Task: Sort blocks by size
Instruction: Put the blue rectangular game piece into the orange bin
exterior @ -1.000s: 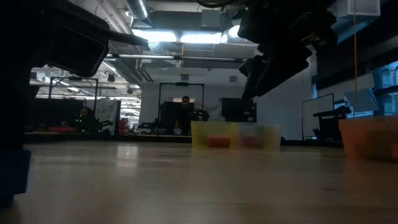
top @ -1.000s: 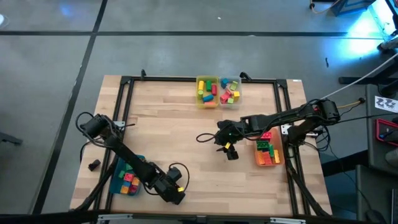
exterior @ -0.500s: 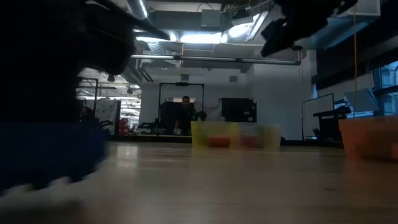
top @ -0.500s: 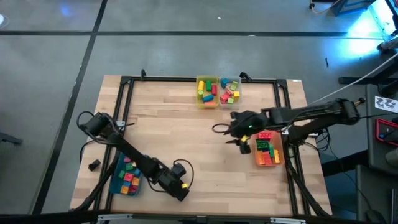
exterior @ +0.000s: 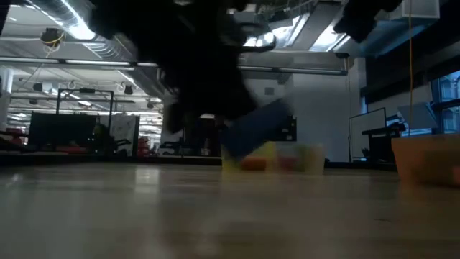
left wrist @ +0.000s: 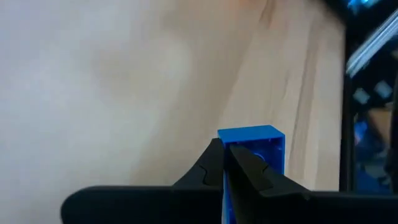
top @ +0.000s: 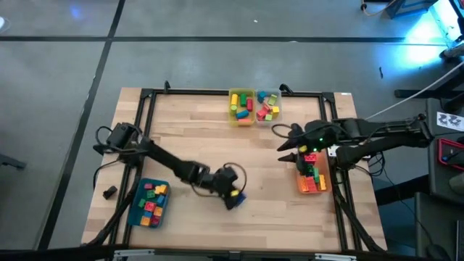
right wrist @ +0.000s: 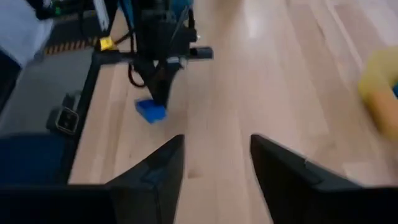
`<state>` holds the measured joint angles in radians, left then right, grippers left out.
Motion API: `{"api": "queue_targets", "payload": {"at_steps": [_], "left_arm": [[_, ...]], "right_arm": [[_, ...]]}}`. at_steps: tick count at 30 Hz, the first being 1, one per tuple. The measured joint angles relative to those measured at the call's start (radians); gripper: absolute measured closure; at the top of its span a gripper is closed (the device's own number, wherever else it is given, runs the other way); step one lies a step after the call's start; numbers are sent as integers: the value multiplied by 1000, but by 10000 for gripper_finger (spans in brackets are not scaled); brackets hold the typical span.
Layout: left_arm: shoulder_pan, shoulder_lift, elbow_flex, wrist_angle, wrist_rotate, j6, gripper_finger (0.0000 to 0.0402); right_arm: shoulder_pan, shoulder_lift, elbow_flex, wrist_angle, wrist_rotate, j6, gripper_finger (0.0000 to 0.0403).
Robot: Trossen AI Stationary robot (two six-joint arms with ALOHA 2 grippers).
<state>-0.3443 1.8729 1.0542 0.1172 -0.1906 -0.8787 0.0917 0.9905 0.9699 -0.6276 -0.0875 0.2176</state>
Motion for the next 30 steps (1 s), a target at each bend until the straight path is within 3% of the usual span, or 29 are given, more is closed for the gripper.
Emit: {"api": "queue_targets", "payload": {"at_steps": [5,10,16,25,30], "left_arm": [[118,0,0,197,0,242,401],[204,0,0,344,-3,430,401],[263,0,0,489,-16,493,401],[326,0,2,623,-337,517,401],[353,0,2,669,-375,525,401]], "right_arm": [[0,-48,0,-74,5,156,219],[0,-56,0,-168,78,232,219],[0,-40,0,-196,212,233,219],[0,27,0,-56,436,225,219],[0,103,0,61,501,162,219]]}}
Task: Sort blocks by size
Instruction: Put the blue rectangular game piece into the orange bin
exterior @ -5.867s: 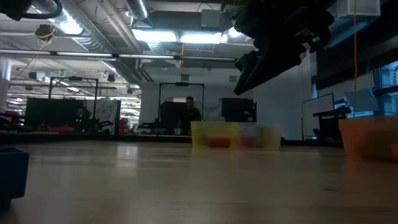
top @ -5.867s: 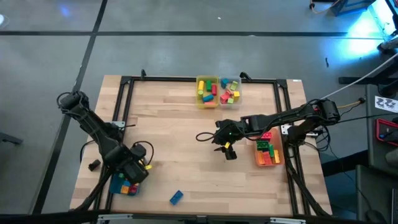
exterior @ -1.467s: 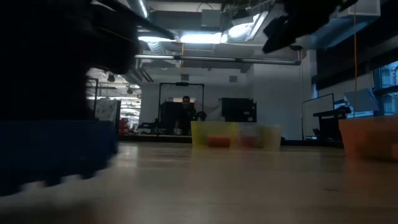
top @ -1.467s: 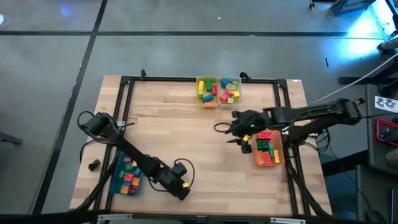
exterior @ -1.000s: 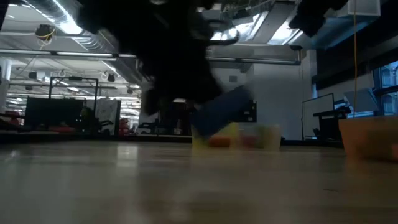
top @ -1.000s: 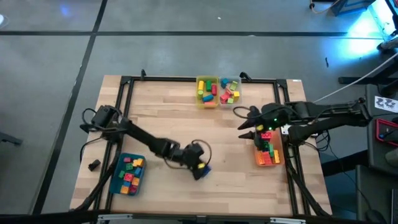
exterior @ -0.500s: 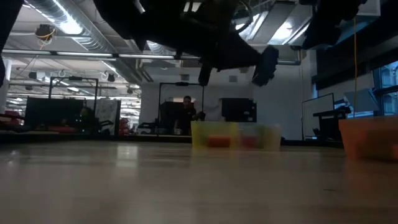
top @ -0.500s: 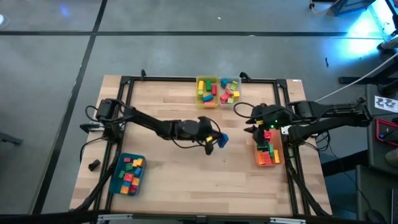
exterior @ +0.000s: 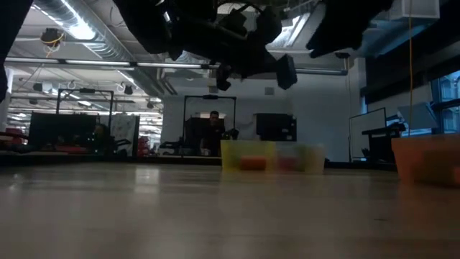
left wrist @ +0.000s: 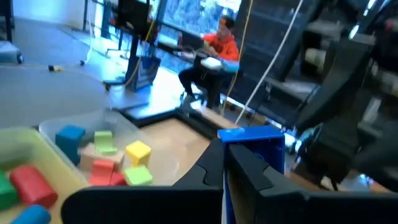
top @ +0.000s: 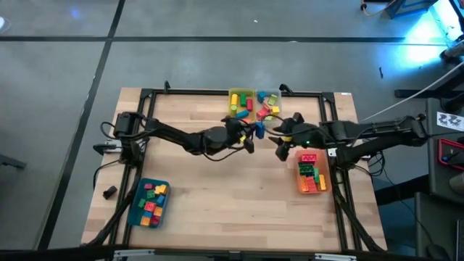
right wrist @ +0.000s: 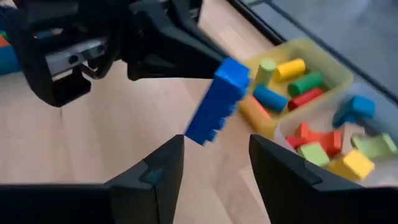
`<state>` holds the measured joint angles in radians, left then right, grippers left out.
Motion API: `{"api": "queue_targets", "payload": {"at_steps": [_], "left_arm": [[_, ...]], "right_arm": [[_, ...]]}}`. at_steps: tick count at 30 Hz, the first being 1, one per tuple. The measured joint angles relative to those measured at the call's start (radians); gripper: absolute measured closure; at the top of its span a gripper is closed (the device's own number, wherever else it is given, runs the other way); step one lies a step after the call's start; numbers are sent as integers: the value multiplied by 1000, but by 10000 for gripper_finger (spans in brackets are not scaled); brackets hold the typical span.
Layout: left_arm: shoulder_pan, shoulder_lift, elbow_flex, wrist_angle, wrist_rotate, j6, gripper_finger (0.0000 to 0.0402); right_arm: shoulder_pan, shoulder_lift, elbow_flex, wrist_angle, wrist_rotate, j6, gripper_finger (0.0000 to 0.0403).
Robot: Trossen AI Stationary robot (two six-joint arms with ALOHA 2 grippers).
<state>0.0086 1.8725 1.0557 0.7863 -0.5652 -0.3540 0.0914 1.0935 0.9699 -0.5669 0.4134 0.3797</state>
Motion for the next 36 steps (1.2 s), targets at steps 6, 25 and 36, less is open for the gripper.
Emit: {"api": "queue_targets", "payload": {"at_steps": [6,25,36], "left_arm": [[12,-1,0,68,-1,41,401],[-28,-1,1,93,-21,77,402],[-34,-1,0,79,0,138,395]], "right_arm": [[0,105,-1,112,78,-38,219],[-2,200,-1,219,189,-149,283],[0,200,-1,182,181,-177,285]]}}
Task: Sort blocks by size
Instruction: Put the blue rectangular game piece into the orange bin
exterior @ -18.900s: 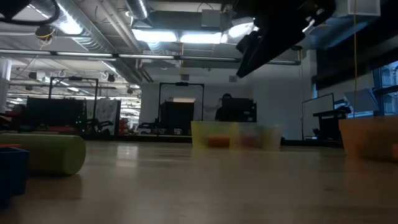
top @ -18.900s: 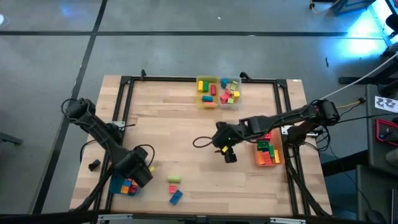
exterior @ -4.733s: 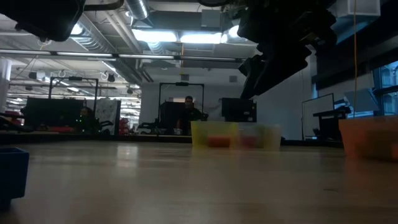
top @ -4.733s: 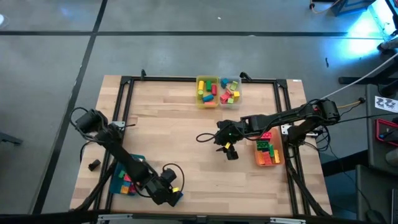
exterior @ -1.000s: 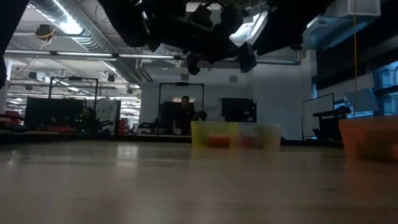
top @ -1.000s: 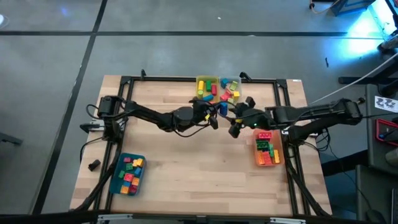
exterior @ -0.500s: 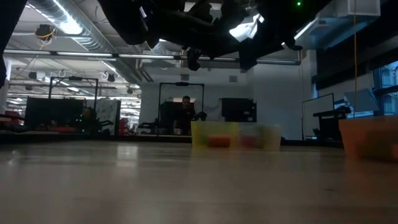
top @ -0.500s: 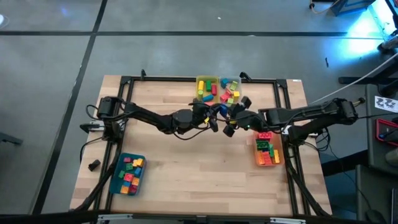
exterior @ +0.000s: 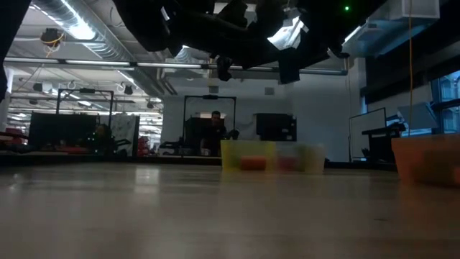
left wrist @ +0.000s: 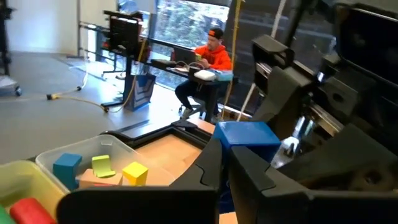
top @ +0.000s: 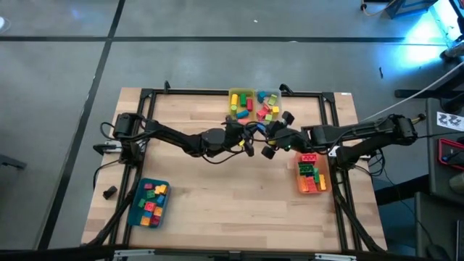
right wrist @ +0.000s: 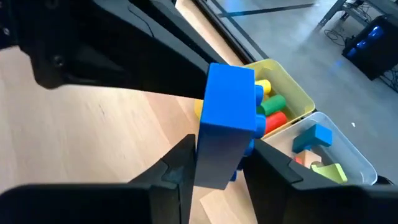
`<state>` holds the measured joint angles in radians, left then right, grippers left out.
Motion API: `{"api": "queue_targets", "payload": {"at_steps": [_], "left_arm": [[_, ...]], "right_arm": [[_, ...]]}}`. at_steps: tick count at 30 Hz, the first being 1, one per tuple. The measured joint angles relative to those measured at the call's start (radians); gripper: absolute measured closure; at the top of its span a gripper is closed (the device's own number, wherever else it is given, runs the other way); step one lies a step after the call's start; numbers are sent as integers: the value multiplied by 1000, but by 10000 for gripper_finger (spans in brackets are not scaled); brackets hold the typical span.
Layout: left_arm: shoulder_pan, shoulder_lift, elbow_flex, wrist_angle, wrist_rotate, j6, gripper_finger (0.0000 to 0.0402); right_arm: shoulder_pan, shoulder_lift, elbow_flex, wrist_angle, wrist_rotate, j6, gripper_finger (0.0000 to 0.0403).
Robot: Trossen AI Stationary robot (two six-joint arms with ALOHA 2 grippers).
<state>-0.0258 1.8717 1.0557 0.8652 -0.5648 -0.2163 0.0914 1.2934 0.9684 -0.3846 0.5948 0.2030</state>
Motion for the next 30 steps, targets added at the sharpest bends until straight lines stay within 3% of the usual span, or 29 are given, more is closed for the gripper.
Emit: {"api": "queue_targets", "payload": {"at_steps": [15,24,30], "left_arm": [[0,-2,0,-71,44,84,286],[-10,-56,1,-209,40,64,287],[-42,-79,2,-342,37,14,288]], "right_arm": [[1,1,1,-82,-46,-3,299],[1,0,2,-121,-40,-2,298],[0,1,2,-118,39,-1,296]]}}
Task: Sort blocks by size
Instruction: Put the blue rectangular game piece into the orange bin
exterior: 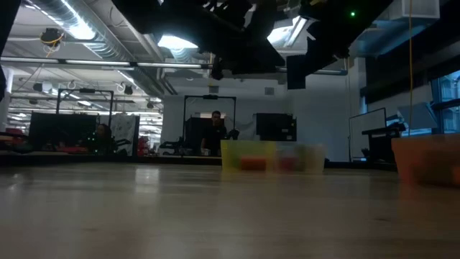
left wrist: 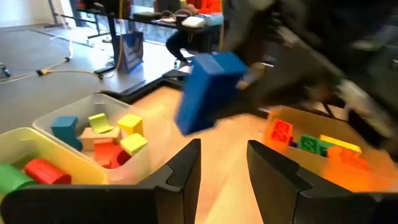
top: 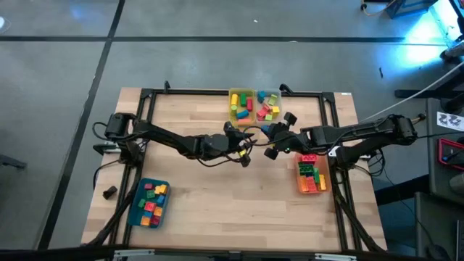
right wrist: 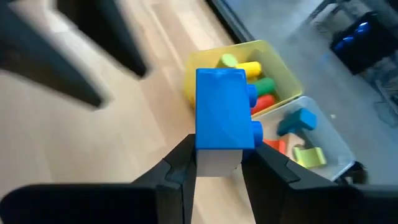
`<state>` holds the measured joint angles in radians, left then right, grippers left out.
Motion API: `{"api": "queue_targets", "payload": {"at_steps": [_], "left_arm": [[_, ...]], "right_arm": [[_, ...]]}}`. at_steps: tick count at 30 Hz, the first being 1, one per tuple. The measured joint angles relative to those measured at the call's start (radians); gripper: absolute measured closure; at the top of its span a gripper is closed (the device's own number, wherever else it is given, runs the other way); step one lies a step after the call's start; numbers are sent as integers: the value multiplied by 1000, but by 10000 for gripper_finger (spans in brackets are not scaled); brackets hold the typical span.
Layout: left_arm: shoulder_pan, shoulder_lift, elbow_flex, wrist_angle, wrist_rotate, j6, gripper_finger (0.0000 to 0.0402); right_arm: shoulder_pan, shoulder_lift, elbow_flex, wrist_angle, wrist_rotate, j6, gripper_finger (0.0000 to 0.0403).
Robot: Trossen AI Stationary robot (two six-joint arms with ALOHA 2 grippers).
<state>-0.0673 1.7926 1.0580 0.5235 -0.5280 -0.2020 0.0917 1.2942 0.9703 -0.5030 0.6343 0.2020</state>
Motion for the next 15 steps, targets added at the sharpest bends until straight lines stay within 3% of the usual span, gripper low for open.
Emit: {"api": "queue_targets", "payload": {"at_steps": [7,15], "left_arm": [[-67,-94,-2,-201,1,52,288],[-118,-381,-3,-618,-9,52,288]], "right_arm": [[0,-26,9,-65,-7,-5,294],[0,-92,141,-313,-161,58,293]]}}
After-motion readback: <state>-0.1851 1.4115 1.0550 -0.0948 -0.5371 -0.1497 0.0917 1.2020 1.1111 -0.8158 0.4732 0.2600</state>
